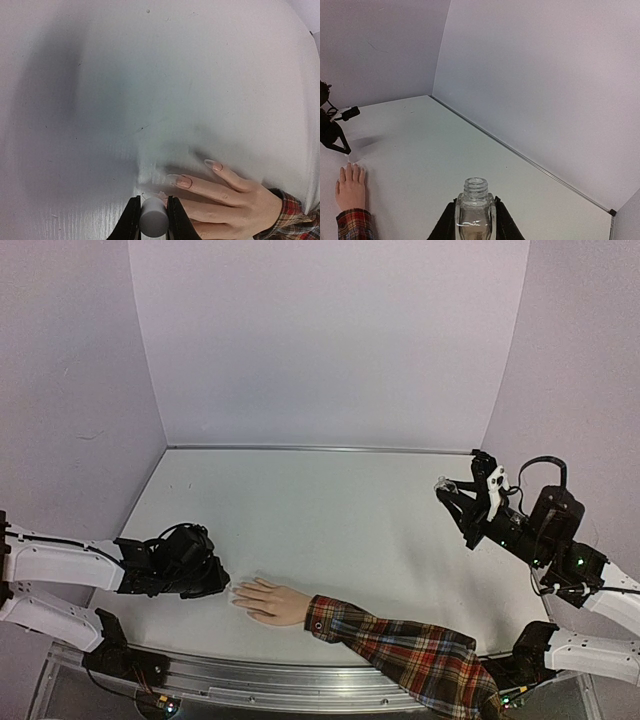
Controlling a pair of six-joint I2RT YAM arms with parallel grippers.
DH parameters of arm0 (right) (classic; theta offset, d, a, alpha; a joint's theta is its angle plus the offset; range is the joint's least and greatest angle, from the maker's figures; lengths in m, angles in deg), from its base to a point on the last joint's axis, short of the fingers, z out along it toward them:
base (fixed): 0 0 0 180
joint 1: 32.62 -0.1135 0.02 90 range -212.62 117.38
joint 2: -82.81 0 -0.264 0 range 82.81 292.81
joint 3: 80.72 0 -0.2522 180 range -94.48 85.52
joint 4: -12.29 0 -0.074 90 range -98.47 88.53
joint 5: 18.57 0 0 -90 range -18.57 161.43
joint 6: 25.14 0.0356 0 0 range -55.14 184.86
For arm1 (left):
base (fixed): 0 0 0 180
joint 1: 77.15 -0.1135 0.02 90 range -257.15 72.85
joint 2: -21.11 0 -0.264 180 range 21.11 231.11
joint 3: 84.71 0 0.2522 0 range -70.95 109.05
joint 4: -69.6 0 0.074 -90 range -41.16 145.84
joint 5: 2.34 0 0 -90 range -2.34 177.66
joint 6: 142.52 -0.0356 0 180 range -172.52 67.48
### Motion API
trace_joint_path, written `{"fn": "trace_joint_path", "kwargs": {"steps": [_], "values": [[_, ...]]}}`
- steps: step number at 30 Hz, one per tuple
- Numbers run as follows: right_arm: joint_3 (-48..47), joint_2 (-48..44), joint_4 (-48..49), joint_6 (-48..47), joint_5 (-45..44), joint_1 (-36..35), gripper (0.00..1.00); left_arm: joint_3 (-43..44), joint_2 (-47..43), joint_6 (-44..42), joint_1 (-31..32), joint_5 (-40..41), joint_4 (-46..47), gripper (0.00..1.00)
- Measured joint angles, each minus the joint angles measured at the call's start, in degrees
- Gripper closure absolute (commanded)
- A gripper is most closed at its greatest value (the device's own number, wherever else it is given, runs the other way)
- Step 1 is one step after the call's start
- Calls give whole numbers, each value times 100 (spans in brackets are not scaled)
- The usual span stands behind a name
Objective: Paint the nails
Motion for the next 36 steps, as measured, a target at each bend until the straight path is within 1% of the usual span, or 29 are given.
{"fn": "trace_joint_path", "kwargs": {"steps": [18,27,36], "values": [[0,0,0,4,0,0,100,-109,22,51,0,171,23,100],[0,0,0,4,2,0,100,43,-62,-53,0,411,-456,100],[0,0,0,2,4,0,100,239,-319,-114,2,207,-506,100]]}}
